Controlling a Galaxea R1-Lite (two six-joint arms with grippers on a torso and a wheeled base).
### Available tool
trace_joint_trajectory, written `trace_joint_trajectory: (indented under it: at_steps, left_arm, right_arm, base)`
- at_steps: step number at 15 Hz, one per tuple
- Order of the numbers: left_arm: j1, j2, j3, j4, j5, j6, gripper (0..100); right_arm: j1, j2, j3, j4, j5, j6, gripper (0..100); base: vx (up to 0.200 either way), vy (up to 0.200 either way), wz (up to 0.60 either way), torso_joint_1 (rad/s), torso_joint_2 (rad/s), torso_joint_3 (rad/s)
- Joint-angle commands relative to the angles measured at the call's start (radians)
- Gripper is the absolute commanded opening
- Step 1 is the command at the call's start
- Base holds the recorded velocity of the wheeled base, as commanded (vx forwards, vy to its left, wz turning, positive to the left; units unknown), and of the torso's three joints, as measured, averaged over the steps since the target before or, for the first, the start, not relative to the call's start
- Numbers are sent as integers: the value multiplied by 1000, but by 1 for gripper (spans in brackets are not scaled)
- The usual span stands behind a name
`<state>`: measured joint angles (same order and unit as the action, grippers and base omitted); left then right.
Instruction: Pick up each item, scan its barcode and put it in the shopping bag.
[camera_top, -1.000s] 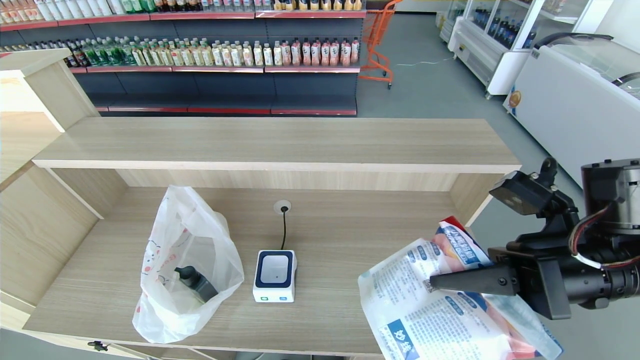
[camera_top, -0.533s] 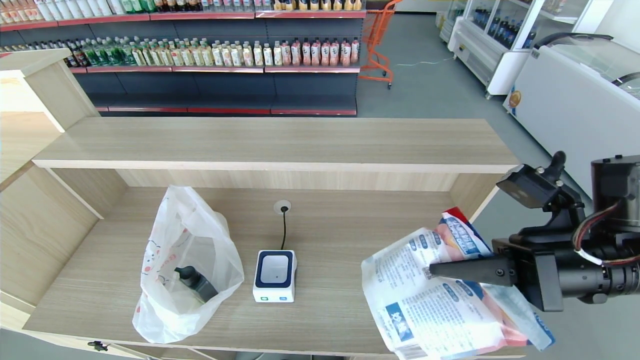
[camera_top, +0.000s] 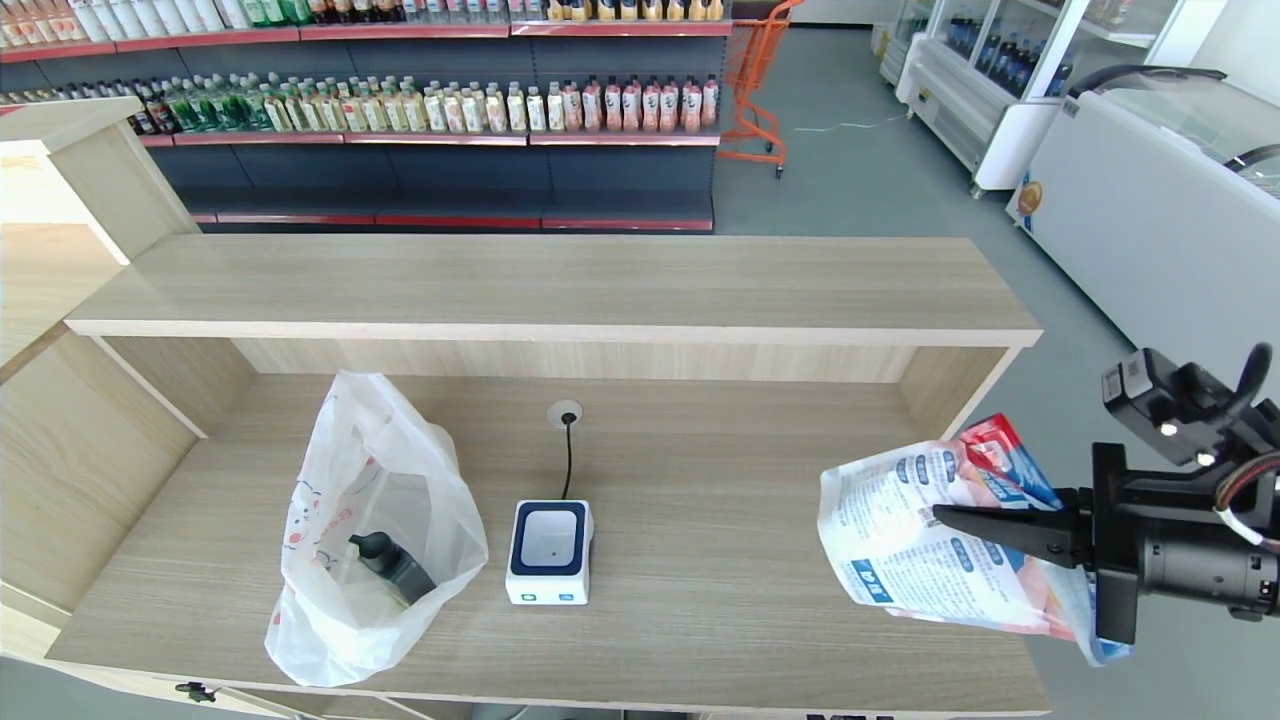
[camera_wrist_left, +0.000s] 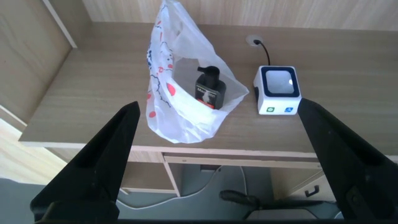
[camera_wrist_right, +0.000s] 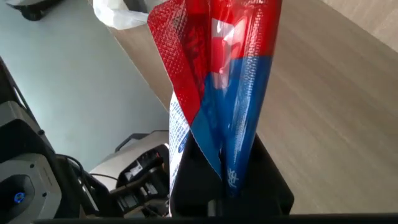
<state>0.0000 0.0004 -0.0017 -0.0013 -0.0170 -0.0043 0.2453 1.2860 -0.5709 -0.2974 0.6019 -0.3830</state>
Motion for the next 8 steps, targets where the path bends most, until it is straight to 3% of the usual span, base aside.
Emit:
trace_joint_trajectory:
  at_steps: [1,8]
  left_arm:
    - [0,0,0,0,0,0,100]
    - [0,0,0,0,0,4,100]
  right_arm:
    - [-14,-17,54,-9,-8,-14,0]
    - [-14,-28,57,-28,-4,81,0]
  base:
    - [0,0,0,0,0,0]
    - [0,0,0,0,0,0]
